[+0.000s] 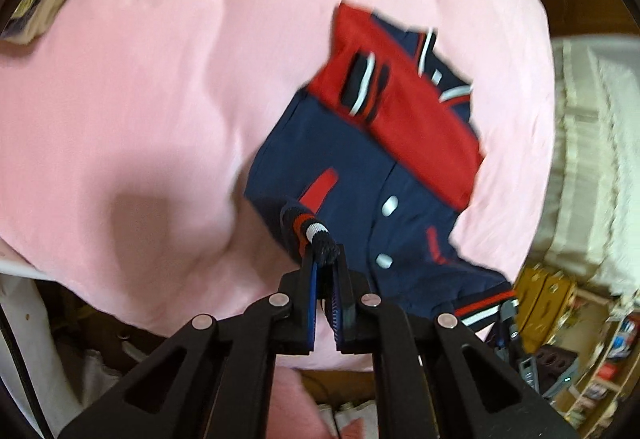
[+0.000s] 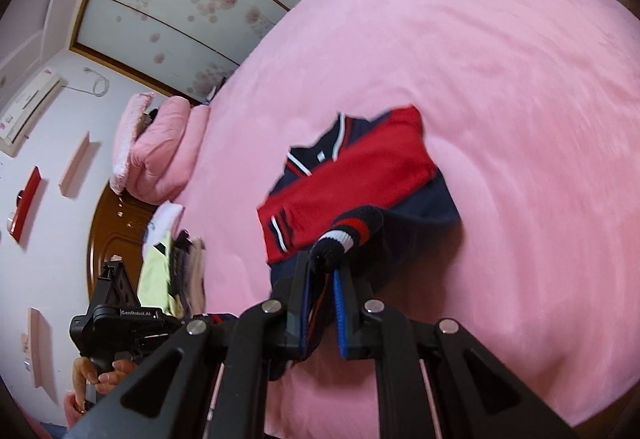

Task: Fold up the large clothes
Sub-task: 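Lift the hem with both tools and fold it over onto the collar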

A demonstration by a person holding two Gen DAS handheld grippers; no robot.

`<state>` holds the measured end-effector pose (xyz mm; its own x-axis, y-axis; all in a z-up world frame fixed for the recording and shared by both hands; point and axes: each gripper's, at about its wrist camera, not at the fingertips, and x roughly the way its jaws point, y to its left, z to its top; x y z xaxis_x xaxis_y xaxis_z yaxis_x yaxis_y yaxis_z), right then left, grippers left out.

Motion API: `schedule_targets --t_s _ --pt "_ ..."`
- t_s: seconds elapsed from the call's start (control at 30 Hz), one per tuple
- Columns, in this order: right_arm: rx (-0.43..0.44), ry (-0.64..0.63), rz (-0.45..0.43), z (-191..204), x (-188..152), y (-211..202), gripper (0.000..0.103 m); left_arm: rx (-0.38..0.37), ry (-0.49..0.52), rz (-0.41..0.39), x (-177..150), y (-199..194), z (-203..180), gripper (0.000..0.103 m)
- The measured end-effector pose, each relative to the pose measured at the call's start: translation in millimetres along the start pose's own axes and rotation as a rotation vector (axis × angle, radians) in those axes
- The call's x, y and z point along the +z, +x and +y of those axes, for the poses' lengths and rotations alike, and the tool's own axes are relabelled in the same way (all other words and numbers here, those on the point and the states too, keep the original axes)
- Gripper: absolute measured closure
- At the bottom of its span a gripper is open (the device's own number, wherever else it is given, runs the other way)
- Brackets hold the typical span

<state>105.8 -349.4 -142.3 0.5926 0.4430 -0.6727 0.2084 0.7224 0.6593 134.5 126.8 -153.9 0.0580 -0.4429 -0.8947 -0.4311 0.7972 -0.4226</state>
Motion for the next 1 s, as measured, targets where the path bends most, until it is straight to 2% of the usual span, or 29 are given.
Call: schedule_targets --t_s 0.17,0.37,0.43,0.5,0.6,0.8,0.93,1.0 --pt "0.036 0.011 0.029 -5 45 21 0.093 -0.001 -0.049 -0.07 35 -17 -17 0.099" --pt "0.011 0.019 0.076 -14 80 55 0.093 -0.02 -0.077 -0.128 80 -1 -34 0.099" --pt "-0.002 0.029 0.085 -17 90 67 0.093 -0.003 -0.077 -0.133 95 8 -40 0.099" --pt "-0.009 0.032 0.093 -19 98 77 0.093 0.016 -0.068 -0.139 106 18 -48 0.099" --pt "-0.066 0.023 0.114 -23 108 94 0.093 0.04 -0.045 -0.156 122 28 -61 0.099" --pt "-0.148 0.017 0.136 -32 120 112 0.09 0.096 0.044 -0.168 146 45 -91 0.099" --pt "-0.209 -0.064 0.157 -28 127 119 0.089 0.124 0.082 -0.183 154 52 -100 0.098" --pt "-0.225 -0.087 0.142 -27 131 117 0.082 0.139 0.1 -0.205 156 52 -104 0.092"
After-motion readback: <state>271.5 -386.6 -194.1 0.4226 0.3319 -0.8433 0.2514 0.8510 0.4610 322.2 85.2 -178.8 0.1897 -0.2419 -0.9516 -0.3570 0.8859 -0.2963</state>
